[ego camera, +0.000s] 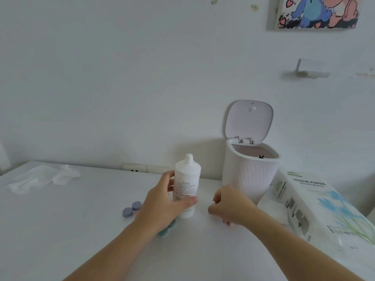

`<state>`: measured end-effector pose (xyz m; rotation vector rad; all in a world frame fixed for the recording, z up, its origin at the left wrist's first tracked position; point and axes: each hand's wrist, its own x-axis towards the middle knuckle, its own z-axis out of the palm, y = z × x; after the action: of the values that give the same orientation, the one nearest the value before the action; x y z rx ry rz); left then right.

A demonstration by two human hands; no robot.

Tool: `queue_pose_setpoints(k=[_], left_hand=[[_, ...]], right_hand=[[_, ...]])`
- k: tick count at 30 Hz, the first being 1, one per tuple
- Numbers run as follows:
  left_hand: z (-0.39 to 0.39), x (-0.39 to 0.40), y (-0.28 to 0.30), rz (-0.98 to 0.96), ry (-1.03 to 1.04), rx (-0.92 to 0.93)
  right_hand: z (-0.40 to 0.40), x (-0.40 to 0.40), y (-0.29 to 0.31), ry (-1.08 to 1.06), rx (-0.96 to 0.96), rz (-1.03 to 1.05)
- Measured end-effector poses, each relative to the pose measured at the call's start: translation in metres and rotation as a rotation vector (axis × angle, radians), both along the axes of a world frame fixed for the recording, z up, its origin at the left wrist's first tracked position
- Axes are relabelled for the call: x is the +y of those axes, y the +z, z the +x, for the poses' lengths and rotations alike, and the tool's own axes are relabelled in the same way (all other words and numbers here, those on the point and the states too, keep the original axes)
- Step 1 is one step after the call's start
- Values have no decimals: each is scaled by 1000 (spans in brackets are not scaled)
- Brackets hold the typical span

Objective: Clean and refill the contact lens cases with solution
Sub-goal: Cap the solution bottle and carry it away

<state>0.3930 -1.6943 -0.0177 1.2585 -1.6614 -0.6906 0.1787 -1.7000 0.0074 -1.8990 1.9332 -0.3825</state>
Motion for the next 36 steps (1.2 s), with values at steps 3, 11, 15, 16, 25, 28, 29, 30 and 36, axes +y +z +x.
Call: queue_pose_setpoints(k=[3,11,15,16,25,28,29,30,36], left_hand=[[-5,4,2,-23,-31,53],[-12,24,5,-249,-177,-99],[-8,25,4,-308,-223,-188],[-5,25,3,-309,-228,-205],[4,24,-2,-361,-218,-396],[5,25,-2,-395,-202,-442],[4,26,-2,-406,-197,-455],[4,26,-2,-412,-198,-463],[3,24,-4,-406,-211,-464]], right_hand=[[-20,27,25,-2,-215,-59],[-36,79,77,199,-712,-417],[-37,87,61,213,-756,-429],[-39,88,57,214,-743,-426],[-55,81,42,248,-436,-351],[-54,74,38,229,-390,-300],[-52,71,35,191,-350,-296],[-50,69,32,147,-285,-298],[-62,65,28,172,-439,-314]])
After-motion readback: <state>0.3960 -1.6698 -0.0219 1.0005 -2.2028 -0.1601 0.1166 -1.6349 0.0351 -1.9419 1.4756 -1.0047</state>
